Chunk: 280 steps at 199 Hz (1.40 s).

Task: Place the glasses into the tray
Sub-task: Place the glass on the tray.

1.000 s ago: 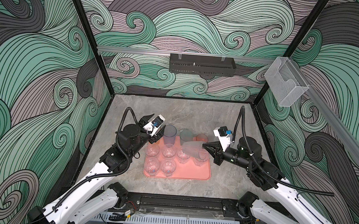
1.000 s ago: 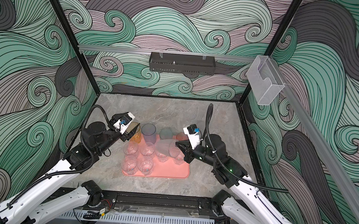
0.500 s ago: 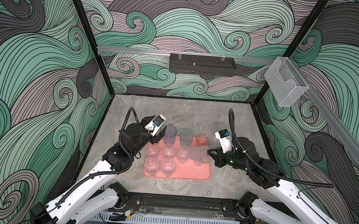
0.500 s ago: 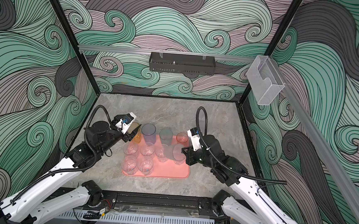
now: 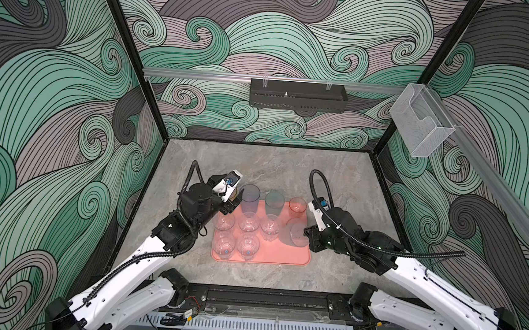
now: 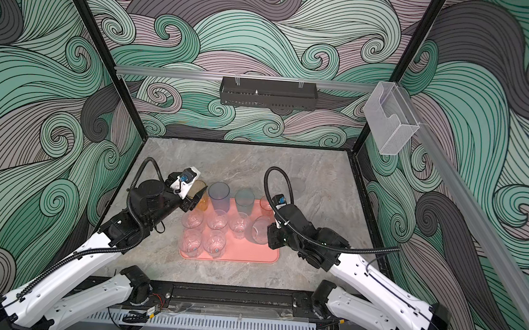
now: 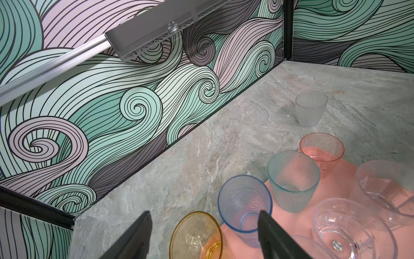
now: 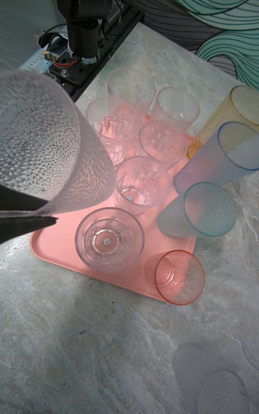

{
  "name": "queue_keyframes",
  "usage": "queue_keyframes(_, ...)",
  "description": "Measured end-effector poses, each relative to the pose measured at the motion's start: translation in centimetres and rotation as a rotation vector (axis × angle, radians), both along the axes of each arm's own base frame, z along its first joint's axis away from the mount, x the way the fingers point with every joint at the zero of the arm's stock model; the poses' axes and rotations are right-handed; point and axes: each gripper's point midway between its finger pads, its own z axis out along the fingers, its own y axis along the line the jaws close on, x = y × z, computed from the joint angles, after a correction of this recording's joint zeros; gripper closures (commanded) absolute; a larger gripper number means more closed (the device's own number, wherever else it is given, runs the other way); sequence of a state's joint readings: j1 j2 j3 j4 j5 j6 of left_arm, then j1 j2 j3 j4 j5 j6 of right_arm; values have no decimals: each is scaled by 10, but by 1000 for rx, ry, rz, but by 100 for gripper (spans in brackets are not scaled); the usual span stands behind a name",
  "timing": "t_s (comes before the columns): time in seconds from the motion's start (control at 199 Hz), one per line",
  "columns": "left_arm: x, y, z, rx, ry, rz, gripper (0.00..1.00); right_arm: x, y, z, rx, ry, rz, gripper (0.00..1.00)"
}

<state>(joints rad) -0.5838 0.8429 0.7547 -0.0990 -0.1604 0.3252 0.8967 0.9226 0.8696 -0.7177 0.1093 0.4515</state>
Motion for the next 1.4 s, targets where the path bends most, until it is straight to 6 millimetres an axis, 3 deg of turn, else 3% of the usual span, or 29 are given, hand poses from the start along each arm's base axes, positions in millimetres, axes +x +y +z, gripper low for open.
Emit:
queue_keyframes(0.602, 4, 8, -12, 24, 33, 55, 25, -15, 28, -40, -229, -16, 64, 100)
queue_keyframes(1.404, 4, 20, -24, 59, 74, 106, 24, 0, 69, -80, -330, 41, 82, 100)
